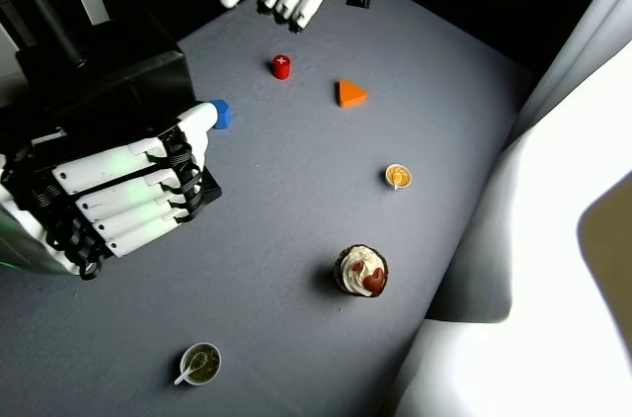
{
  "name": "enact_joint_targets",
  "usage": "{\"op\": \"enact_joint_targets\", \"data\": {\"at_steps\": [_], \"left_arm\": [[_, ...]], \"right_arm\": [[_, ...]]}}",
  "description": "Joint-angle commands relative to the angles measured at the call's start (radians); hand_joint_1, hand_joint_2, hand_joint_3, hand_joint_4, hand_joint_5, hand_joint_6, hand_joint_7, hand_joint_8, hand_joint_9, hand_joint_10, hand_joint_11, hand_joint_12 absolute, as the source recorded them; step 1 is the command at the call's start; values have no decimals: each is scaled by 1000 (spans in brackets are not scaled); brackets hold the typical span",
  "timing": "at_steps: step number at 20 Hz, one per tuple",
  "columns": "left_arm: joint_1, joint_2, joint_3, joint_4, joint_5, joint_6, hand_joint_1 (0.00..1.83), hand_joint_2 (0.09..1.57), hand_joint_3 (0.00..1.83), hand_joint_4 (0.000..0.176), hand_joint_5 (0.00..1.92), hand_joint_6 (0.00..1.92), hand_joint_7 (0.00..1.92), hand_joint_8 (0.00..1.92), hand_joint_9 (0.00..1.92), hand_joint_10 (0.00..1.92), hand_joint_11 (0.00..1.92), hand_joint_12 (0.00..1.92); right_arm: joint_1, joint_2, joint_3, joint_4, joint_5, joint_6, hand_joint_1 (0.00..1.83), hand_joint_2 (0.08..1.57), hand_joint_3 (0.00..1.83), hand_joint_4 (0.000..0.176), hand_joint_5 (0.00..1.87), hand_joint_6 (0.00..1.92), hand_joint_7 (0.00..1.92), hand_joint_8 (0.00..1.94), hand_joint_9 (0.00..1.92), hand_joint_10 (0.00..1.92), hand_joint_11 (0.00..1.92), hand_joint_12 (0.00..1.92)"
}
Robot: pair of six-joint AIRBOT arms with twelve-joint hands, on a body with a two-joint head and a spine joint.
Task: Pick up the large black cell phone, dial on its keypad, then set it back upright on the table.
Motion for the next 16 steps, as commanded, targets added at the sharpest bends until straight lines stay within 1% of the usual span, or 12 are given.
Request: {"op": "enact_joint_targets", "data": {"at_steps": [1,3,5,6,8,9,11,12,13,14,16], "left_arm": [[-18,0,-12,-94,-4,26,1316,1280,0,111,0,0,656,1591,864,1921,894,1921],[-35,-1,-35,-103,71,49,1315,1280,0,121,0,0,657,1590,878,1921,885,1921],[-57,-8,-67,-107,168,64,1312,1282,0,133,0,0,655,1591,866,1921,864,1921],[-61,-13,-82,-135,199,85,1312,1281,0,129,0,0,655,1590,862,1921,859,1921],[-64,-24,-105,-189,234,114,1309,1287,1,132,0,0,644,1604,845,1921,856,1921],[-66,-32,-116,-204,253,122,1308,1288,1,127,0,0,642,1607,844,1921,858,1921],[-72,-50,-138,-242,289,163,1306,1293,3,123,0,0,634,1617,834,1921,864,1921],[-74,-58,-147,-255,309,177,1302,1299,6,125,0,0,622,1634,828,1921,863,1921],[-75,-62,-155,-266,322,189,1302,1299,6,122,0,0,622,1636,838,1921,864,1921],[-75,-67,-167,-293,346,218,1302,1299,6,119,0,0,623,1638,847,1921,852,1921],[-75,-73,-191,-357,384,286,1303,1300,6,124,0,0,621,1643,852,1921,850,1921]], "right_arm": [[-2,13,-2,2,152,23,1354,1193,0,0,868,951,710,1413,804,1454,913,1195],[-3,13,-6,2,152,23,1352,1198,0,0,858,963,700,1429,799,1464,913,1225],[-6,12,-9,2,151,23,1353,1195,0,0,879,941,695,1439,804,1442,916,1211],[-10,11,-11,2,152,23,1351,1199,1,0,869,950,685,1453,798,1454,912,1208],[-20,10,-17,1,153,23,1354,1192,0,0,884,933,694,1443,809,1432,944,1193],[-25,9,-18,0,156,23,1356,1188,0,0,890,919,707,1431,818,1420,954,1173],[-36,3,-13,-4,162,23,1353,1197,1,0,871,954,693,1453,798,1449,963,1180],[-36,0,-9,-8,162,23,1354,1194,0,0,877,937,704,1428,805,1453,965,1193],[-35,-3,-6,-10,162,23,1356,1187,0,0,885,921,718,1414,819,1430,972,1189],[-33,-6,-2,-13,162,23,1354,1191,1,0,882,931,697,1438,815,1434,977,1190],[-28,-14,7,-15,162,23,1354,1192,0,0,879,937,703,1428,813,1442,973,1209]]}}
